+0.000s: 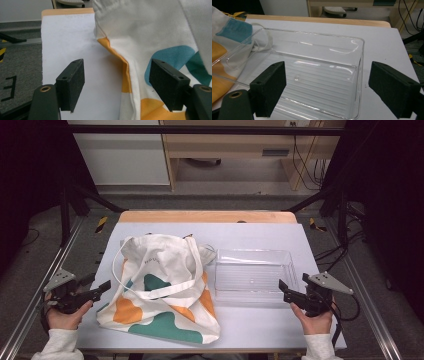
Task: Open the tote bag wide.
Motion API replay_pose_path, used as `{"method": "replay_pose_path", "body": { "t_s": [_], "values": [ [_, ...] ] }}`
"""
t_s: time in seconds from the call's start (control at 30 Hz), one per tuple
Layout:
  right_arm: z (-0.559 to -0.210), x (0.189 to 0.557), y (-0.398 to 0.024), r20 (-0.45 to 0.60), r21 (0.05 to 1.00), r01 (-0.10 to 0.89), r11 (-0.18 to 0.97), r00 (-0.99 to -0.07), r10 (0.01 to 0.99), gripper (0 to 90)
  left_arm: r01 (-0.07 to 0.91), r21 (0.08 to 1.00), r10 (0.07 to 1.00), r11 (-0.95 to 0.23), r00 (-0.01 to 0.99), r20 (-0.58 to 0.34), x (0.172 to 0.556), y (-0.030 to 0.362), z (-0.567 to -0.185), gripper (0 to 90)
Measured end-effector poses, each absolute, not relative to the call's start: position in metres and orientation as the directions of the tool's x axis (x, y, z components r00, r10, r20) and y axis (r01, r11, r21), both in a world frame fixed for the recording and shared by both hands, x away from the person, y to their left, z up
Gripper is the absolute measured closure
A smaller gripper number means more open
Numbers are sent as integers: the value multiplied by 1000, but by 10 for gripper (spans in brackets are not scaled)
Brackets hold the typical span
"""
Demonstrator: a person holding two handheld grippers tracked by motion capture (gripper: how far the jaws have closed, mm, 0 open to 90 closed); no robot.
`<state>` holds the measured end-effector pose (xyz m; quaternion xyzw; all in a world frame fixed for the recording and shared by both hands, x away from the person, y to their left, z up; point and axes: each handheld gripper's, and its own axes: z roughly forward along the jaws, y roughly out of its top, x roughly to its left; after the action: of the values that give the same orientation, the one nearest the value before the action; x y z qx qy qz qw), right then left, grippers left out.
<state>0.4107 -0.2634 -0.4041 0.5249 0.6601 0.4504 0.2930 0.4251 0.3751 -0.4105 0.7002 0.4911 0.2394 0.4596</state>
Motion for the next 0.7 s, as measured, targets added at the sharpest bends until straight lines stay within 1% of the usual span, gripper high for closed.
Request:
{"method": "replay_pose_path", "body": {
  "t_s": [0.4,0.7],
  "values": [
    [-399,409,-253,76,910,411,55,-296,952,183,437,894,897,-104,429,-106,425,366,-397,293],
    [-393,408,-240,78,913,403,60,-318,945,202,417,905,897,-82,427,-115,426,366,-387,296]
  ]
}}
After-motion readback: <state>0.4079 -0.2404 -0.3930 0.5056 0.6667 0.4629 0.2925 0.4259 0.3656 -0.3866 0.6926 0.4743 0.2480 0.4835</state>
